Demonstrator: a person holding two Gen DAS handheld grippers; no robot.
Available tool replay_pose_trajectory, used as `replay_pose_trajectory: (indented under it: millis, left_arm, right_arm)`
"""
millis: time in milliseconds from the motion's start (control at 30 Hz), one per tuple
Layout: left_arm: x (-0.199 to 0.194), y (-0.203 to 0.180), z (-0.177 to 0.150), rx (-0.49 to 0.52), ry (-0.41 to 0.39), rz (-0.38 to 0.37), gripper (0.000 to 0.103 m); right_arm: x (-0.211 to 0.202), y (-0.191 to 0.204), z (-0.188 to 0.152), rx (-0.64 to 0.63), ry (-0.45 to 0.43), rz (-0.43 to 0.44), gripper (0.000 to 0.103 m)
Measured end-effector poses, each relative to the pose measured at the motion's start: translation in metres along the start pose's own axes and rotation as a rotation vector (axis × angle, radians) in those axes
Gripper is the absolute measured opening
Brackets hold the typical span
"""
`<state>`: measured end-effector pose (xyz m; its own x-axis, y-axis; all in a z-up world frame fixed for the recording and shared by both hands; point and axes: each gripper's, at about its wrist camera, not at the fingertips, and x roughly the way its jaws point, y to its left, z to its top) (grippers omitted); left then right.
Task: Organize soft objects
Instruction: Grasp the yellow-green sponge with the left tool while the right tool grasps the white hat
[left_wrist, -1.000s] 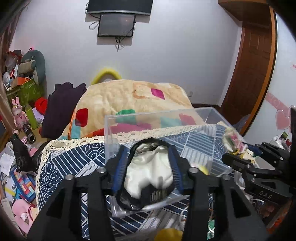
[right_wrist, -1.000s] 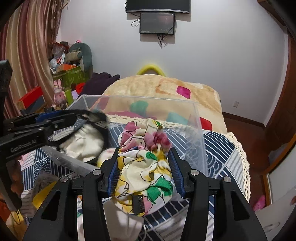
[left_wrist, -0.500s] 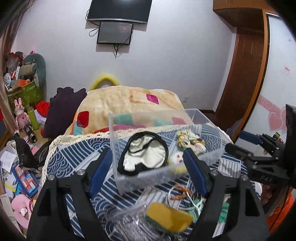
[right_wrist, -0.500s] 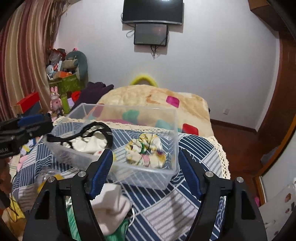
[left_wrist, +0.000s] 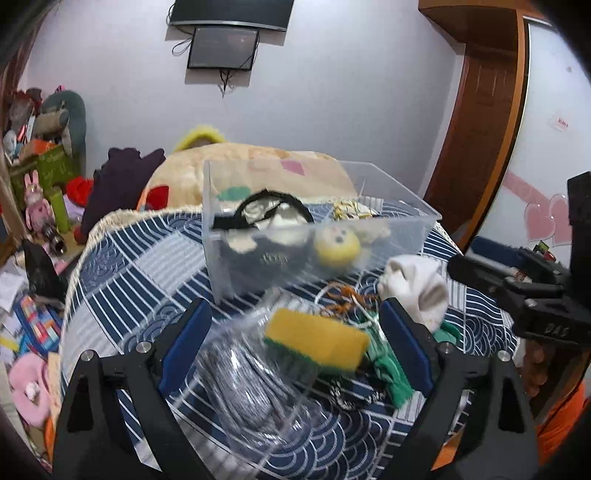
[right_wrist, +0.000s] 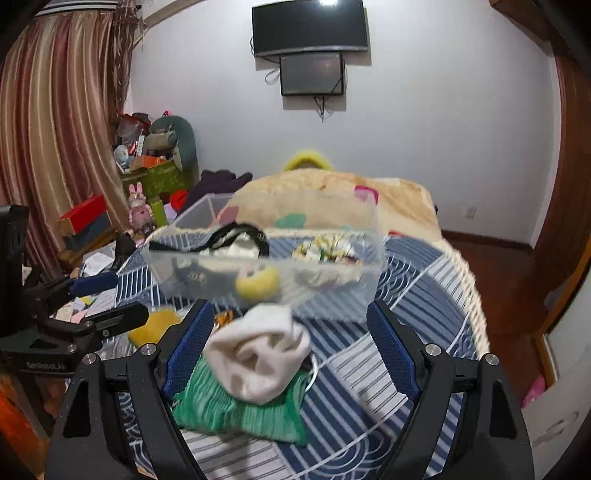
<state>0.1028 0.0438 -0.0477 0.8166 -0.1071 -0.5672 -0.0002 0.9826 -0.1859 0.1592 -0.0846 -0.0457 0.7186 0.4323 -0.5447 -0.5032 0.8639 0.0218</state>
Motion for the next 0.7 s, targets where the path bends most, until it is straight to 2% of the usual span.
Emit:
replay_pose_trajectory:
  millis: [133, 200, 267, 533, 700]
  left_arm:
    - [-0.004, -0.007, -0.011, 0.014, -0.023, -0.002, 0.089]
    - [-0.004, -0.012, -0.014, 0.036, -0.030, -0.004, 0.080]
    - [-0.003, -0.015, -0.016, 0.045, -0.025, -0.019, 0.076]
    - [0.013, -0.014, -0.022, 0.014, 0.025, -0.063, 0.056]
    - [0.013, -0.010, -0.023, -0.006, 0.014, -0.059, 0.045]
  right_arm:
    - [0.008, 0.004, -0.014, 0.011, 0.027, 0.002, 0.083]
    - [0.013, 0.005, -0.019, 0.020, 0.044, 0.018, 0.082]
    - [0.016, 0.008, -0.024, 0.024, 0.058, 0.032, 0.080]
    - [0.024, 0.016, -0.034, 0.017, 0.103, 0.074, 0.055]
    - [0.021, 0.014, -0.037, 0.020, 0.098, 0.075, 0.031]
